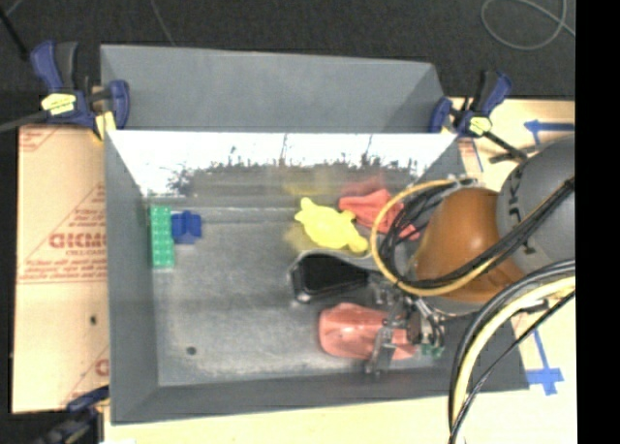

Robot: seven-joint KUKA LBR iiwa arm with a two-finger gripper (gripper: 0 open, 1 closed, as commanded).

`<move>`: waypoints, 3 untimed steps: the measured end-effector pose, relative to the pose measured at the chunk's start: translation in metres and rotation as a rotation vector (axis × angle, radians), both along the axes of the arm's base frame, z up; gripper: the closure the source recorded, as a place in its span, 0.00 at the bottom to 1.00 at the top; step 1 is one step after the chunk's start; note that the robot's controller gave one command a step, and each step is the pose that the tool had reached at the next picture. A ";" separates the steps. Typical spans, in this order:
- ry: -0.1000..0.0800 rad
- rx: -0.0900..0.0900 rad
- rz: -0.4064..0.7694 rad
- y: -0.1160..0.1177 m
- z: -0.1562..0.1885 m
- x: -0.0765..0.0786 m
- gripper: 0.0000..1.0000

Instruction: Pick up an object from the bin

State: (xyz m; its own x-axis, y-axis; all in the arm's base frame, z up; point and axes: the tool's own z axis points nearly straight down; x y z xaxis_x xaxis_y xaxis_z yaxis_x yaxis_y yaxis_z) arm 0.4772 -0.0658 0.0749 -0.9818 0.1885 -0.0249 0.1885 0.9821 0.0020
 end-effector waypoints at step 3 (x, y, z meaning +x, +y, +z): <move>0.007 0.001 0.001 0.000 0.023 -0.003 1.00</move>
Offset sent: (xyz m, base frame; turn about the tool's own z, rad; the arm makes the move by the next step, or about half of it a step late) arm -0.0001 0.0001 0.0750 0.0000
